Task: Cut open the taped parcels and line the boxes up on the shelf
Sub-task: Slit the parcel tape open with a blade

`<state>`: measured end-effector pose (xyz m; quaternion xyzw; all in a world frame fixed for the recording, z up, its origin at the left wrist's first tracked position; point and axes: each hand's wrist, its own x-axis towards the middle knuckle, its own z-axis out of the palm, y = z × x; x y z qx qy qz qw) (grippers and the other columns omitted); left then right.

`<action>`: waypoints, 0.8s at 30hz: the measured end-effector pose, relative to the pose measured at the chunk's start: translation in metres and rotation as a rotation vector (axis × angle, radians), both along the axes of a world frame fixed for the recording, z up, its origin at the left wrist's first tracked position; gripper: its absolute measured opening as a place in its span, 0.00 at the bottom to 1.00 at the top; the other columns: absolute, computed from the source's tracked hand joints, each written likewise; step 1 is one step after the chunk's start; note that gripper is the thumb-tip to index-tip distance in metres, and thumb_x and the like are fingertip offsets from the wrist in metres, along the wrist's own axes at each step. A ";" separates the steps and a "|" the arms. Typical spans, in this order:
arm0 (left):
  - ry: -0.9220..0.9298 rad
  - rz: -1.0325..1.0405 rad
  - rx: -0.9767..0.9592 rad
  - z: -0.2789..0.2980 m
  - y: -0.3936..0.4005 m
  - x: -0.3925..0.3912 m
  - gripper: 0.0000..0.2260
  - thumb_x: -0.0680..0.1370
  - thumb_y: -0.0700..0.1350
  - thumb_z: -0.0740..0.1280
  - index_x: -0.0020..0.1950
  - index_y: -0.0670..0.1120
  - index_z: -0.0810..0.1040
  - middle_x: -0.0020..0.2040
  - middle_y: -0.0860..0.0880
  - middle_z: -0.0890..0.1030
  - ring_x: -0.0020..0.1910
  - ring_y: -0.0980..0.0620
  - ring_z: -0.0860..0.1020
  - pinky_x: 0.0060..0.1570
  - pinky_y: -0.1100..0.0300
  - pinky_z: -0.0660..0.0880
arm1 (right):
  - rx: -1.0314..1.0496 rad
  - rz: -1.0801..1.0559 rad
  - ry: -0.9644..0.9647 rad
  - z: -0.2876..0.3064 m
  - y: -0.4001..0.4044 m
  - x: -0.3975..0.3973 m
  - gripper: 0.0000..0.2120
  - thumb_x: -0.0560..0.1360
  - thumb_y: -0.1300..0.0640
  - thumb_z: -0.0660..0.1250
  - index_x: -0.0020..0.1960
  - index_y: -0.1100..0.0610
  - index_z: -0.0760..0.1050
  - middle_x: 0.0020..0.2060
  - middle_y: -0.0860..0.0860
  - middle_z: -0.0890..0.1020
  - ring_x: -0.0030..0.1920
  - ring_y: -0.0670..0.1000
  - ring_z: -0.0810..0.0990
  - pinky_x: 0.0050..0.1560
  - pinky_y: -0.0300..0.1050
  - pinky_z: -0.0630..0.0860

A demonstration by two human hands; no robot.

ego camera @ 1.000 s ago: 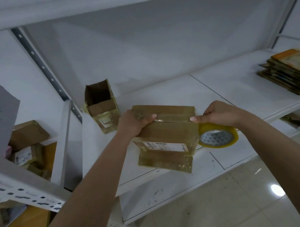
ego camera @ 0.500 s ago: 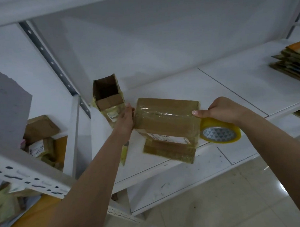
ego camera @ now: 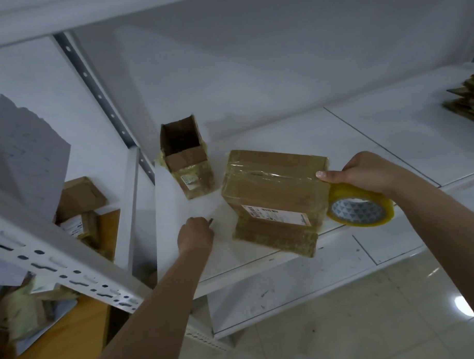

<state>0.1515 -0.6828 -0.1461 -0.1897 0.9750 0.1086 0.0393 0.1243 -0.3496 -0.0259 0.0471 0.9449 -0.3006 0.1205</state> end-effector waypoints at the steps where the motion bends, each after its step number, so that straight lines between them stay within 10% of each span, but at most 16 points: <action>1: 0.056 0.041 0.105 0.008 -0.001 -0.002 0.07 0.80 0.38 0.59 0.52 0.38 0.75 0.51 0.40 0.77 0.48 0.42 0.78 0.42 0.55 0.70 | -0.001 -0.003 -0.004 0.000 0.000 0.001 0.42 0.53 0.24 0.64 0.44 0.61 0.82 0.39 0.58 0.83 0.37 0.57 0.82 0.40 0.47 0.78; 8: 0.756 -0.323 0.591 0.110 0.059 -0.011 0.07 0.84 0.43 0.55 0.47 0.46 0.69 0.34 0.53 0.75 0.30 0.59 0.74 0.28 0.66 0.68 | -0.007 0.027 -0.023 0.001 -0.003 0.002 0.43 0.50 0.22 0.61 0.43 0.59 0.82 0.36 0.54 0.83 0.34 0.53 0.82 0.32 0.41 0.74; 14: 0.186 -0.641 1.042 0.118 0.154 -0.029 0.15 0.85 0.46 0.56 0.42 0.44 0.77 0.28 0.51 0.80 0.22 0.55 0.74 0.24 0.63 0.73 | -0.065 0.067 -0.030 -0.007 0.006 0.001 0.37 0.55 0.22 0.63 0.36 0.57 0.82 0.29 0.49 0.83 0.28 0.46 0.81 0.31 0.39 0.72; 24: 0.273 -0.630 0.976 0.086 0.166 -0.055 0.16 0.85 0.45 0.56 0.39 0.43 0.74 0.25 0.50 0.77 0.19 0.54 0.70 0.24 0.66 0.68 | -0.423 0.094 -0.105 -0.016 0.052 0.010 0.08 0.73 0.52 0.72 0.52 0.51 0.83 0.46 0.50 0.85 0.45 0.49 0.84 0.41 0.37 0.76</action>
